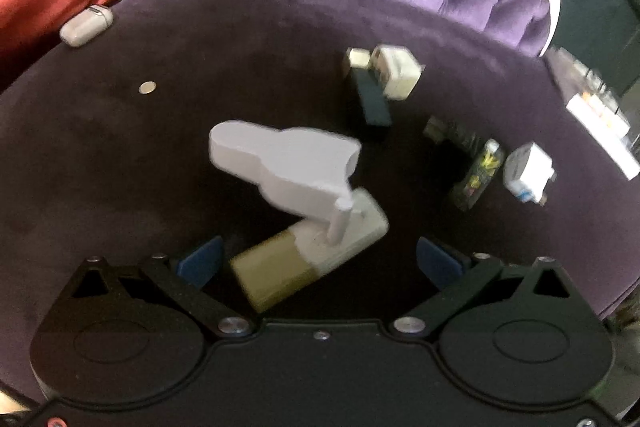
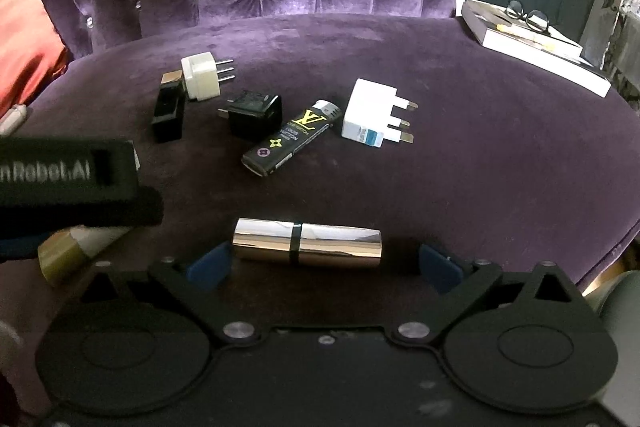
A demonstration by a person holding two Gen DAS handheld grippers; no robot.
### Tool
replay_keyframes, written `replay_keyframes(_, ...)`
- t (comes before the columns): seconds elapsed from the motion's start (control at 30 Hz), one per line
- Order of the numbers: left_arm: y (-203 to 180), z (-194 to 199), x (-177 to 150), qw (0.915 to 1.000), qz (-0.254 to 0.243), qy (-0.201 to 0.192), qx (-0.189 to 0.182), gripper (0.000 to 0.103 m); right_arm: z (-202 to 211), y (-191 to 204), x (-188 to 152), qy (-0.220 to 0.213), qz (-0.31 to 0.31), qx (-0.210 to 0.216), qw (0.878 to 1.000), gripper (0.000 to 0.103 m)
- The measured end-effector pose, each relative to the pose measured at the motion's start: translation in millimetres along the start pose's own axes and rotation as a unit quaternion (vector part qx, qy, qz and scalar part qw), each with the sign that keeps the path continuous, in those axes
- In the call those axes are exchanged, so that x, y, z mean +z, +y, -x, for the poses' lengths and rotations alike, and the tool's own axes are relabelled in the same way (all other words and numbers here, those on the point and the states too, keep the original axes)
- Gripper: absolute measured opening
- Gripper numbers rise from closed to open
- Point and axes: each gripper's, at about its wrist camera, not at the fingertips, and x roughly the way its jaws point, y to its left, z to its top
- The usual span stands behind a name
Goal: Organize rigid objects
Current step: 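Grasp the gold-and-white tube with the left tool while the right tool holds the lipstick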
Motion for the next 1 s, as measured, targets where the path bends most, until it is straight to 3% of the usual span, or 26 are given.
replay_keyframes(0.13,10,3,2,0.9984,-0.013,0.034,0.042,0.099,-1,-2,1,0.004,0.002,0.006,1.000,0.101)
replay_keyframes(0.33,58,11,16,0.9930,0.085,0.048,0.067,0.100,-1,-4,2,0.009,0.001,0.011,1.000,0.101)
replay_keyframes(0.5,60,18,12,0.9903,0.091,0.048,0.093,0.099,-1,-4,3,0.012,0.000,0.015,1.000,0.101)
replay_keyframes(0.7,24,36,10,0.9984,0.049,0.019,0.019,0.099,1,0,4,0.012,0.005,0.032,0.999,0.100)
replay_keyframes(0.73,18,36,11,0.9987,0.047,0.015,0.016,0.099,1,2,4,0.009,0.009,0.034,0.999,0.097)
replay_keyframes(0.83,10,25,16,0.9986,0.045,0.023,0.016,0.099,4,7,6,-0.003,0.023,0.043,0.999,0.073)
replay_keyframes(1.0,6,11,17,0.9975,0.050,0.038,0.032,0.099,6,6,7,-0.002,0.032,0.046,0.998,0.071)
